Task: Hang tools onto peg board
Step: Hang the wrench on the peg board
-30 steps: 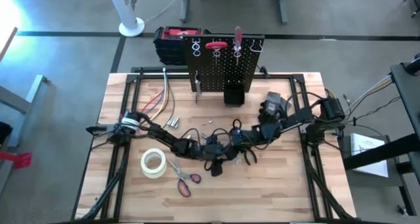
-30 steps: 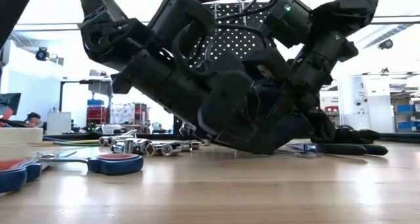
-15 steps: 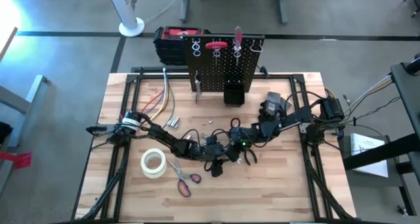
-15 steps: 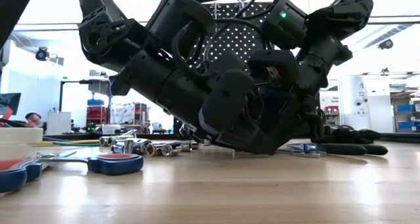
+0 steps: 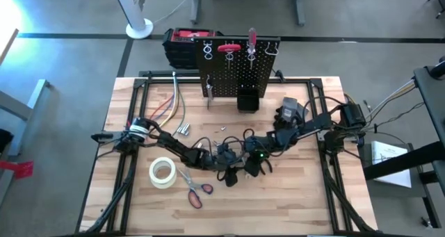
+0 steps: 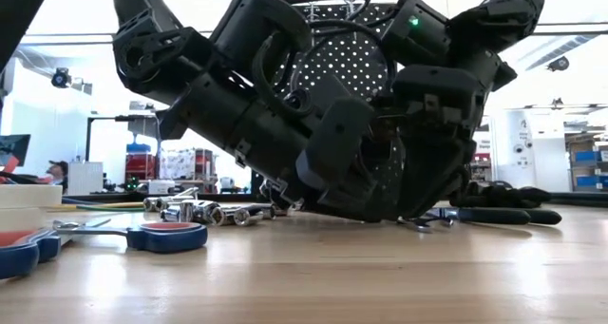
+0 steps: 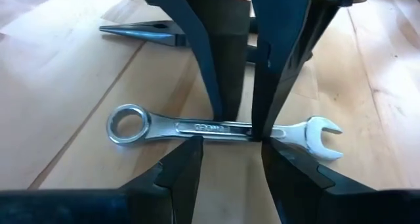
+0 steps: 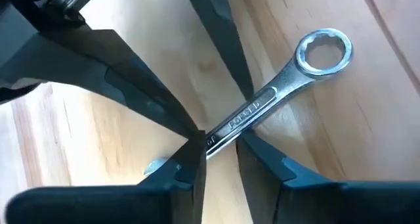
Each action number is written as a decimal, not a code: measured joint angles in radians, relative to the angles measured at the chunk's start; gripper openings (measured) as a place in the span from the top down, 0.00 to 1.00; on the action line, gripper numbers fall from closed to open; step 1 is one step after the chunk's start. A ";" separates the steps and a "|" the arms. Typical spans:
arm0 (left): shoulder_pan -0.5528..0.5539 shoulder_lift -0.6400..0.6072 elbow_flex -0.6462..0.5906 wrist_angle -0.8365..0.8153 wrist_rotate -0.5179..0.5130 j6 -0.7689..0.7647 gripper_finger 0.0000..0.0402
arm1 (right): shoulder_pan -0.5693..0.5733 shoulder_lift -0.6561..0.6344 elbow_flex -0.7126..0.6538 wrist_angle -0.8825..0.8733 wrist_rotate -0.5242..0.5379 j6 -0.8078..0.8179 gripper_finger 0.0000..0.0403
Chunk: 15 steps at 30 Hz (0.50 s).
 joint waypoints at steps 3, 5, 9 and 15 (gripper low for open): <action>0.000 0.001 -0.001 0.019 -0.007 0.011 0.62 | 0.000 0.003 -0.008 0.058 0.000 0.056 0.88; 0.000 0.001 0.003 0.014 -0.010 0.015 0.62 | -0.001 0.003 -0.008 0.072 0.001 0.073 0.92; 0.000 0.001 0.010 0.013 -0.018 0.045 0.62 | 0.002 0.003 -0.004 0.059 0.056 0.109 0.98; 0.000 0.001 0.016 0.009 -0.015 0.055 0.62 | 0.000 0.002 -0.005 0.053 0.102 0.228 0.98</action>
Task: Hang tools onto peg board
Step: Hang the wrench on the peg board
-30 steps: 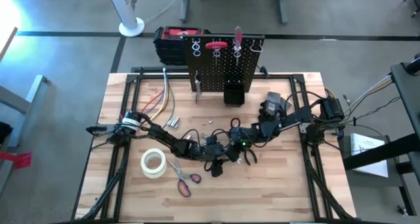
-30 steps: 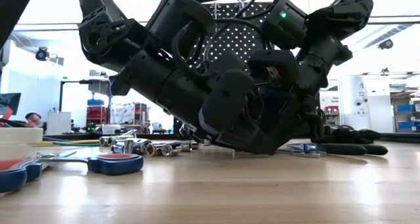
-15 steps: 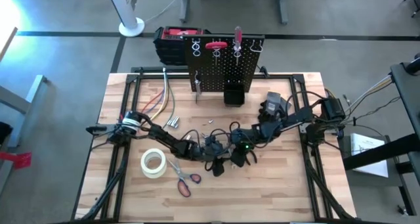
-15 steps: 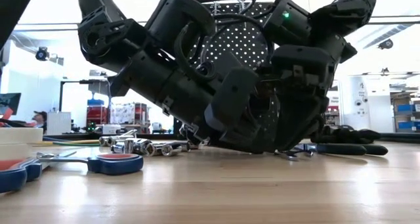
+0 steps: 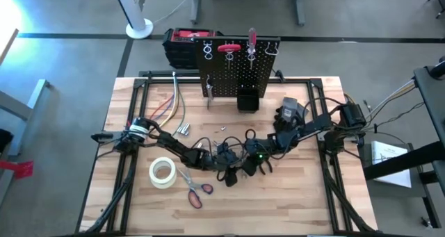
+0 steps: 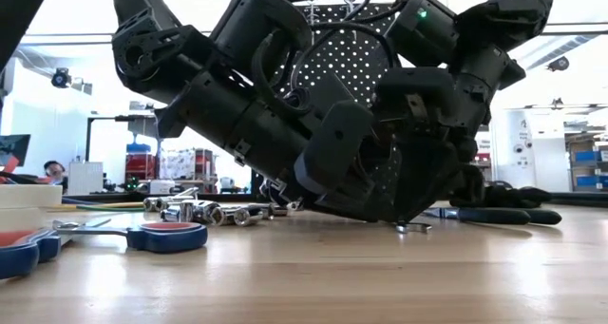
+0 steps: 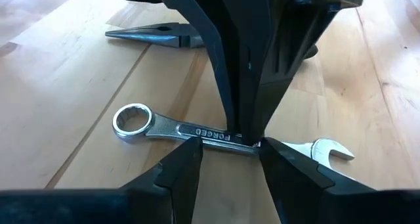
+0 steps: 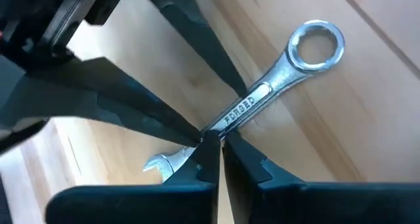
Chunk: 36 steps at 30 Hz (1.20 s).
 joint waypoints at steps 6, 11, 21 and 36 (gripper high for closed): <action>-0.004 0.000 -0.002 -0.012 0.007 -0.023 0.62 | -0.002 -0.003 0.004 -0.046 0.025 0.091 0.89; -0.008 0.000 -0.003 -0.013 0.008 -0.023 0.62 | -0.009 -0.004 0.003 -0.035 0.052 0.103 0.76; -0.008 0.000 -0.002 -0.017 -0.003 -0.032 0.62 | -0.012 0.033 -0.005 0.124 0.065 0.039 0.71; -0.008 0.000 -0.003 -0.009 -0.011 -0.051 0.62 | -0.005 0.028 0.000 0.053 0.049 -0.096 0.93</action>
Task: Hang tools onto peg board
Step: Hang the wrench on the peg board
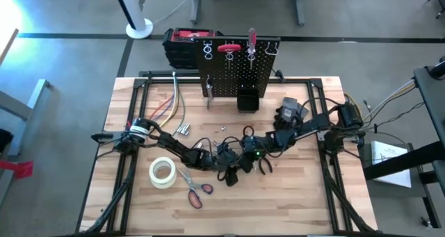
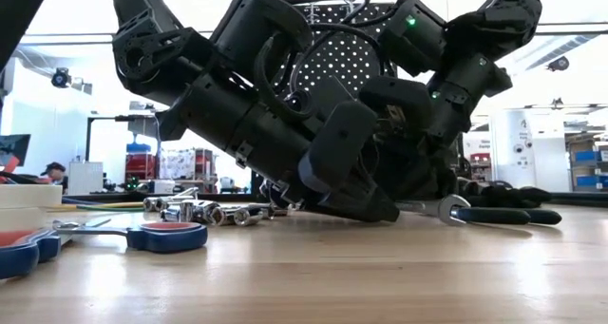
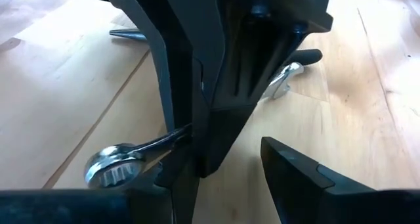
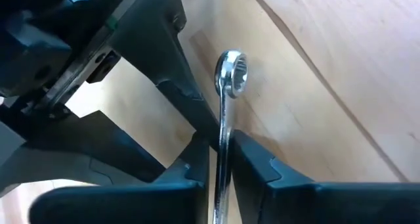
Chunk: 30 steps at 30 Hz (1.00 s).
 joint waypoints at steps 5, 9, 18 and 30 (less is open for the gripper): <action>-0.003 -0.006 -0.004 -0.001 0.016 -0.041 0.62 | 0.014 -0.044 -0.007 0.010 0.120 -0.035 0.93; -0.021 -0.049 -0.035 -0.020 -0.001 -0.079 0.61 | 0.010 -0.110 -0.011 0.004 0.213 -0.092 0.94; -0.048 -0.221 -0.141 -0.023 -0.083 -0.076 0.61 | 0.026 -0.224 -0.016 -0.044 0.291 -0.162 1.00; -0.064 -0.311 -0.169 0.027 -0.096 0.020 0.61 | 0.228 -0.360 -0.031 0.247 0.610 -0.438 1.00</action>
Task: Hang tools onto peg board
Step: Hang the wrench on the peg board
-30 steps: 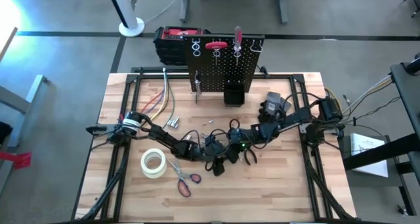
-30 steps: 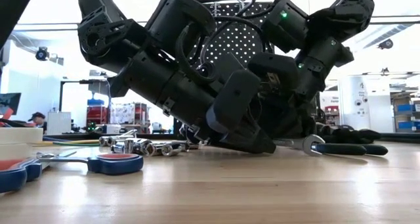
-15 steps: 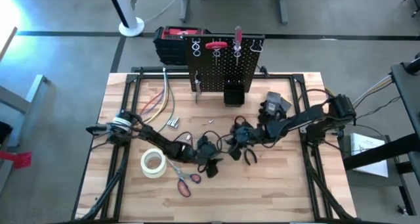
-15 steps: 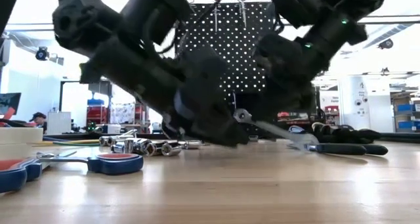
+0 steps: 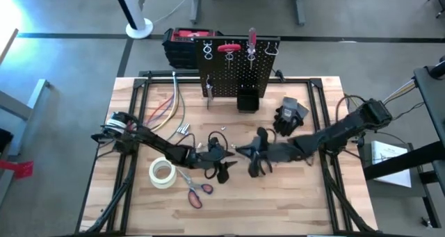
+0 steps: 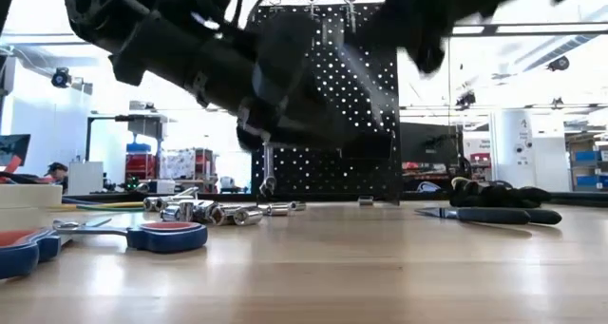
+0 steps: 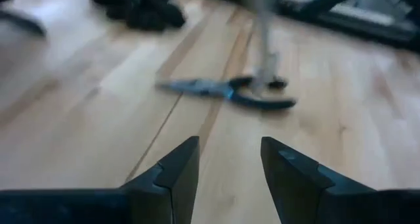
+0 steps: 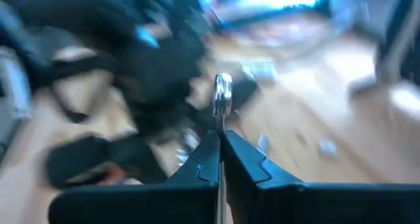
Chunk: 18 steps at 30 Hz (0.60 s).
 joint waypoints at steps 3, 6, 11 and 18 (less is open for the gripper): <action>-0.014 -0.011 0.000 0.152 0.016 0.098 0.62 | 0.062 -0.014 -0.008 0.108 0.097 -0.104 1.00; -0.020 -0.008 0.001 0.302 0.134 0.203 0.62 | 0.101 -0.003 -0.020 0.145 0.172 -0.141 1.00; -0.023 -0.001 0.002 0.413 0.193 0.226 0.62 | 0.131 0.015 -0.030 0.175 0.222 -0.143 1.00; -0.024 0.000 0.001 0.386 0.054 0.213 0.62 | 0.152 0.032 -0.032 0.279 0.232 -0.203 1.00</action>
